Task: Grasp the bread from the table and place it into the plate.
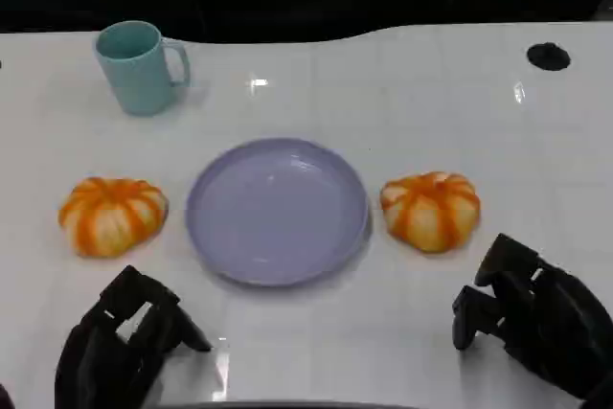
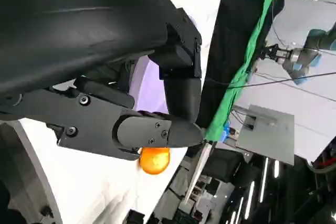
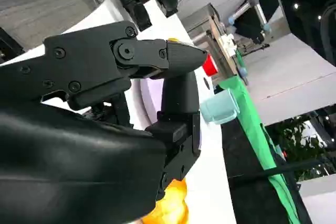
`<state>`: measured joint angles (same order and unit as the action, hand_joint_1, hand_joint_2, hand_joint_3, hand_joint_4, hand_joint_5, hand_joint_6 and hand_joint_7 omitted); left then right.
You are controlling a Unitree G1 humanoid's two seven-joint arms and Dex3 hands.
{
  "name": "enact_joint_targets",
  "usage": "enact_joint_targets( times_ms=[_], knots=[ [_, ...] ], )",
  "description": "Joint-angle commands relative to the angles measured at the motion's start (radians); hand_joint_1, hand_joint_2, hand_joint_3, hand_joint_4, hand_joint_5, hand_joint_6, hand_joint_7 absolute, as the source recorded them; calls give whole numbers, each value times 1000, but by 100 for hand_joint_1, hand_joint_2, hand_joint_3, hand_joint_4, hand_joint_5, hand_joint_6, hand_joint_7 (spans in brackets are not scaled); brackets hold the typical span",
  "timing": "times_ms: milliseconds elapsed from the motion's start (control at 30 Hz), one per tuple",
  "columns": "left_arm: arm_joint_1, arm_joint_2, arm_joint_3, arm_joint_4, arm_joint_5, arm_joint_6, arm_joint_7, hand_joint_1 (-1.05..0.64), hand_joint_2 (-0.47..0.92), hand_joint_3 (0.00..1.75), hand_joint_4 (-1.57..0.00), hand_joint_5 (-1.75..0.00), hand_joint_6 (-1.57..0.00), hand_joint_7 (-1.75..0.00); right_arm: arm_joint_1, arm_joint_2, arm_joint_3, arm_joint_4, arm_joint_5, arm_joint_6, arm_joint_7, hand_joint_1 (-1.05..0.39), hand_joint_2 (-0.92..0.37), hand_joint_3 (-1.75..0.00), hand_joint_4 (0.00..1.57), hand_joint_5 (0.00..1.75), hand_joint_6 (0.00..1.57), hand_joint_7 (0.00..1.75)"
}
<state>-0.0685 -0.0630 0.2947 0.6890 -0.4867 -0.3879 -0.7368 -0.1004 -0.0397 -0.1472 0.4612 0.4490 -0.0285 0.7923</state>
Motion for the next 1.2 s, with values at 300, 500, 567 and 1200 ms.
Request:
enact_joint_targets(
  times_ms=[300,500,567,1200],
  knots=[
    [-3,14,2,-6,2,-8,-5,-55,92,27,-62,-175,-51,-151,1,-8,-8,3,4,-6,4,-43,-92,-42,66,175,43,175],
    [1,11,1,-16,1,0,0,-56,92,26,-62,-175,-51,-151,3,-10,-6,-3,3,-1,1,-43,-92,-40,66,175,43,175],
    [1,13,0,-14,3,-2,-2,-56,92,26,-61,-175,-51,-151,4,-12,-5,-5,0,-2,0,-43,-92,-41,65,175,42,175],
    [-12,7,1,1,9,-13,0,-56,92,25,-63,-175,-52,-151,-12,-48,25,-43,-131,-246,-56,-48,-92,-33,43,165,45,125]
  ],
)
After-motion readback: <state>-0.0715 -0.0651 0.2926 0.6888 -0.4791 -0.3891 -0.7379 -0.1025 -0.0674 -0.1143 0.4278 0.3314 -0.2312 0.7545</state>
